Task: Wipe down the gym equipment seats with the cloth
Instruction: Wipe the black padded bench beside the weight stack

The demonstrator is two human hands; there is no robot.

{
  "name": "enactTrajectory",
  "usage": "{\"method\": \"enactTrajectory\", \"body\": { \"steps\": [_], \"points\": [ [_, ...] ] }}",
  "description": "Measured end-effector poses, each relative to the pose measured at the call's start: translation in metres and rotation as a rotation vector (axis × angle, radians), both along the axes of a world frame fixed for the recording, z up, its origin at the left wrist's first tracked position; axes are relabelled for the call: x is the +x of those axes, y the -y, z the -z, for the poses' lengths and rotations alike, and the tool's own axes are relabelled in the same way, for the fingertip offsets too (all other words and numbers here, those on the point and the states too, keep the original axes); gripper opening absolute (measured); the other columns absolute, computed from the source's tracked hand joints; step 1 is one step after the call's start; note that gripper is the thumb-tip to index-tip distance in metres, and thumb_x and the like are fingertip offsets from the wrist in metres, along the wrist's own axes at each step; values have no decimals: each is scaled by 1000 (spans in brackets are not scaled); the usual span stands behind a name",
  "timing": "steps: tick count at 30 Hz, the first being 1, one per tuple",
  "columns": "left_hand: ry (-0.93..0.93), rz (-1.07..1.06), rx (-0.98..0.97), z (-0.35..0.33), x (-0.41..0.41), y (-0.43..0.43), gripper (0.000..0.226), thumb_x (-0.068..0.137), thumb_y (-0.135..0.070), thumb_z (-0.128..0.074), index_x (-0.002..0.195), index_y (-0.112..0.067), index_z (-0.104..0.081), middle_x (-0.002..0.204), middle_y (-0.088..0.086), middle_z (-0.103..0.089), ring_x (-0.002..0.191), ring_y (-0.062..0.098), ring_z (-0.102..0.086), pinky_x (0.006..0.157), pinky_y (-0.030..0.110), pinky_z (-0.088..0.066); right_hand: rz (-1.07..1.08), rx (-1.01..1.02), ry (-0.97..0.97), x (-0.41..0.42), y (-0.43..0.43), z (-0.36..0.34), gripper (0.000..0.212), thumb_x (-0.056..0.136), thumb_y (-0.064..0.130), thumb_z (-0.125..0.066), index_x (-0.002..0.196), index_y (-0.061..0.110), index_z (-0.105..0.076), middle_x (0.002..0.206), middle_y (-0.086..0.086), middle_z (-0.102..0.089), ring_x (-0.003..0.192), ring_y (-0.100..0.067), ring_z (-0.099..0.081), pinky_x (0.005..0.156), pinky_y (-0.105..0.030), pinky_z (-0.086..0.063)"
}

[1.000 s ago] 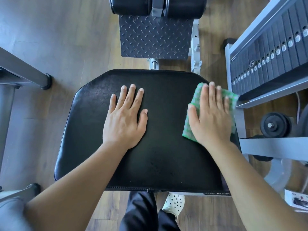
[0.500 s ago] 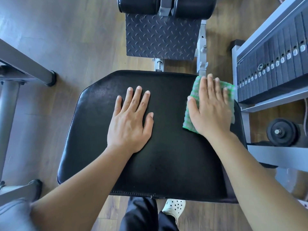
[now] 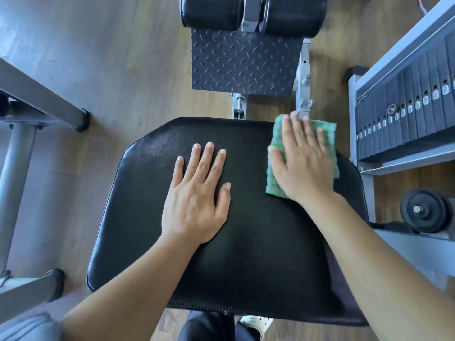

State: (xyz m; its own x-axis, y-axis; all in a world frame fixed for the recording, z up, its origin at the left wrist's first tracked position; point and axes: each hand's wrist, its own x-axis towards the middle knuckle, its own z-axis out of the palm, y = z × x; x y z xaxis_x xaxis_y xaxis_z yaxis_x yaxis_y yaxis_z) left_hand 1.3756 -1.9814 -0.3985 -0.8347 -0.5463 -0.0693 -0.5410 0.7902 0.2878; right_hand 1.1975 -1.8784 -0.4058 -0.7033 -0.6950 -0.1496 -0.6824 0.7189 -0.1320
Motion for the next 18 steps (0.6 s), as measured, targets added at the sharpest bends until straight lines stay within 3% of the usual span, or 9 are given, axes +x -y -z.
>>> {"method": "enactTrajectory", "body": {
  "steps": [5,11,18],
  "points": [
    [6,10,4,0,0,1,58,95,-39,-28,150,-20,-27,158,1,-18,148,19,-6,120,42,-5,-253,-38,-11,27,-17,-4,66,97,46,-16,153,12,-14,160,-5,-10,148,-20,-7,120,-42,-7],
    [5,8,-3,2,0,1,58,95,-39,-28,150,-19,-28,158,1,-18,148,19,-7,120,42,-6,63,10,-49,2,-26,-1,71,93,48,-13,153,11,-13,161,-7,-10,148,-23,-8,120,-41,-2],
    [1,6,5,1,0,1,58,95,-39,-28,150,-20,-29,158,1,-19,148,19,-8,120,42,-6,-185,-52,-10,27,-19,-3,65,98,46,-18,153,11,-15,160,-5,-11,148,-20,-7,121,-43,-6]
  ]
}}
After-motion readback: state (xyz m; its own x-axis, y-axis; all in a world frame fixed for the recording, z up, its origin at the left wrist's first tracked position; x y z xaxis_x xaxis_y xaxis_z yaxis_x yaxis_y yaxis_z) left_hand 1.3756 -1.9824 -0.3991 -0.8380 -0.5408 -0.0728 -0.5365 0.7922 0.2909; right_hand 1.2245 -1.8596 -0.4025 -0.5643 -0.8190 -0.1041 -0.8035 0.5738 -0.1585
